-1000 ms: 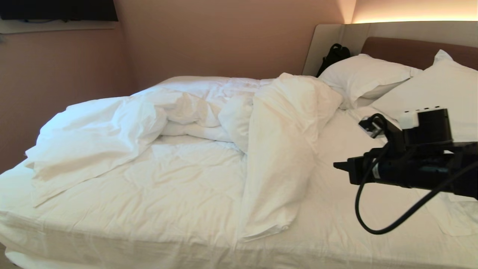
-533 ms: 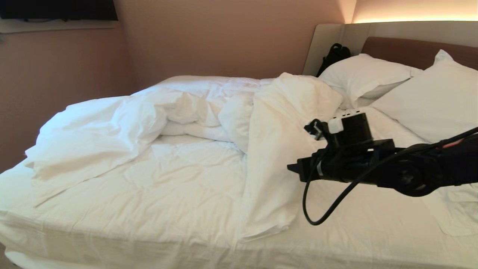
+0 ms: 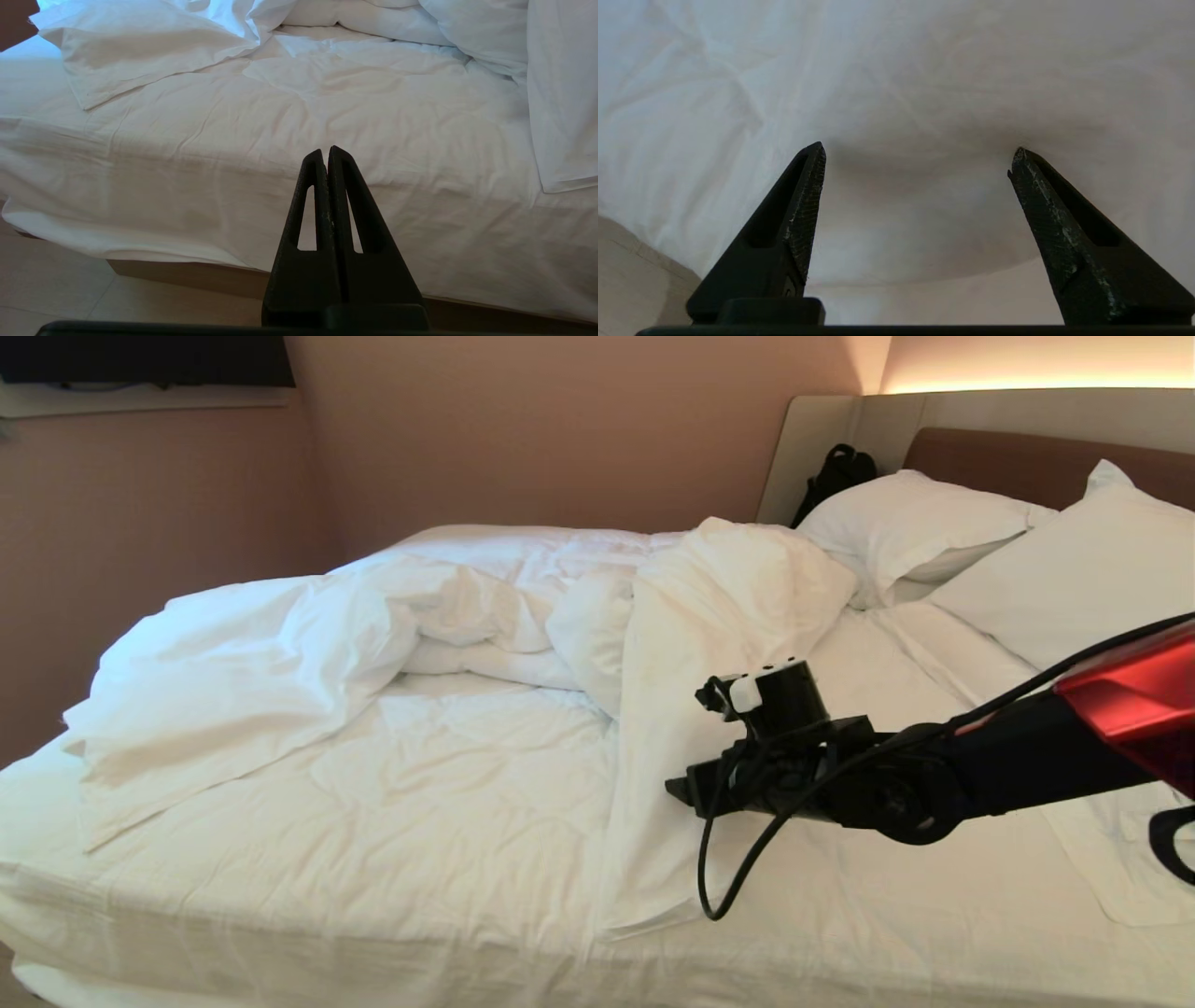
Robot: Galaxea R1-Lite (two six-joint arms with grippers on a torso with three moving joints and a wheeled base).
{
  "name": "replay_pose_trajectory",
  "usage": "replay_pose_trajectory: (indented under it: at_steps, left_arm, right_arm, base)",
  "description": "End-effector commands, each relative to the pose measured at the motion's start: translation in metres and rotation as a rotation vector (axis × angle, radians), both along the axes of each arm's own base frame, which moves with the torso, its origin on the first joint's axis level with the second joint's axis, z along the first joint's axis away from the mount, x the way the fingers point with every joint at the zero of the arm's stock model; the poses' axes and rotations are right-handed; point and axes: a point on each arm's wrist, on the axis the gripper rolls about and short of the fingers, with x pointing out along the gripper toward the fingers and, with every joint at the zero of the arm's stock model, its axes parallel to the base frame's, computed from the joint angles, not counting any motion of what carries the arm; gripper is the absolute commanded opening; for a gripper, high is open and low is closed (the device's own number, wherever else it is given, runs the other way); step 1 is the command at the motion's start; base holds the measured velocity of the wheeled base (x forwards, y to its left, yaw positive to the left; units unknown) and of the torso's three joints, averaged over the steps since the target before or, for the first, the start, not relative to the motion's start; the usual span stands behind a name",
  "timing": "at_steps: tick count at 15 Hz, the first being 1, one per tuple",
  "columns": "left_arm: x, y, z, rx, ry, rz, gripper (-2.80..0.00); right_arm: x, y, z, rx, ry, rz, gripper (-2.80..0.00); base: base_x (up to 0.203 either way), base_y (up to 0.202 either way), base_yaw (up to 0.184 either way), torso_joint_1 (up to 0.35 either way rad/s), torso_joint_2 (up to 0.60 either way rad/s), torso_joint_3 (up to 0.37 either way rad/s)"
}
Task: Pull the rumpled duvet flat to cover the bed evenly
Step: Flatten the corners of the folded blanket
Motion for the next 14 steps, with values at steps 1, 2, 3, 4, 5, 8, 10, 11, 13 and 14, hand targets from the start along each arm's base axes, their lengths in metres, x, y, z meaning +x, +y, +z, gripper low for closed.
replay_pose_trajectory:
  at_steps: [1, 2, 3, 4, 5, 8, 10, 11, 13, 14]
  left_arm:
    - [0.0, 0.0, 0.0, -0.001, 0.001, 0.001, -2.8]
    - [0.0, 0.0, 0.0, -0.001, 0.001, 0.001, -2.8]
    - [0.0, 0.0, 0.0, -0.001, 0.001, 0.001, -2.8]
    - [0.0, 0.0, 0.0, -0.001, 0.001, 0.001, -2.8]
    - [0.0, 0.0, 0.0, -0.001, 0.001, 0.001, -2.8]
    - [0.0, 0.0, 0.0, -0.001, 0.001, 0.001, -2.8]
    - [0.0, 0.0, 0.0, -0.001, 0.001, 0.001, -2.8]
    - [0.0, 0.0, 0.0, -0.001, 0.001, 0.001, -2.8]
    - [0.0, 0.0, 0.0, -0.001, 0.001, 0.001, -2.8]
    - [0.0, 0.0, 0.0, -0.001, 0.001, 0.001, -2.8]
  right_arm:
    - [0.008, 0.006, -0.016, -0.01, 0.03, -0.007, 0.0]
    - [0.009, 0.007, -0.017, -0.009, 0.029, -0.009, 0.0]
    - [0.014, 0.01, -0.024, -0.016, 0.036, -0.014, 0.0]
    - [0.021, 0.014, -0.038, -0.033, 0.054, -0.021, 0.0]
    - [0.029, 0.018, -0.051, -0.044, 0.069, -0.029, 0.0]
    - [0.051, 0.025, -0.078, -0.036, 0.091, -0.064, 0.0]
    - [0.056, 0.027, -0.089, -0.036, 0.105, -0.072, 0.0]
    - [0.057, 0.027, -0.089, -0.032, 0.105, -0.075, 0.0]
    - [0.057, 0.027, -0.083, -0.013, 0.099, -0.088, -2.8]
    - [0.056, 0.025, -0.078, -0.003, 0.095, -0.094, -2.8]
  base:
    - [0.0, 0.0, 0.0, 0.0, 0.0, 0.0]
    - [0.0, 0.0, 0.0, 0.0, 0.0, 0.0]
    - [0.0, 0.0, 0.0, 0.0, 0.0, 0.0]
    - [0.0, 0.0, 0.0, 0.0, 0.0, 0.0]
    - [0.0, 0.0, 0.0, 0.0, 0.0, 0.0]
    - [0.0, 0.0, 0.0, 0.0, 0.0, 0.0]
    - [0.0, 0.0, 0.0, 0.0, 0.0, 0.0]
    - [0.0, 0.0, 0.0, 0.0, 0.0, 0.0]
    - [0.0, 0.0, 0.0, 0.0, 0.0, 0.0]
    - [0.0, 0.0, 0.0, 0.0, 0.0, 0.0]
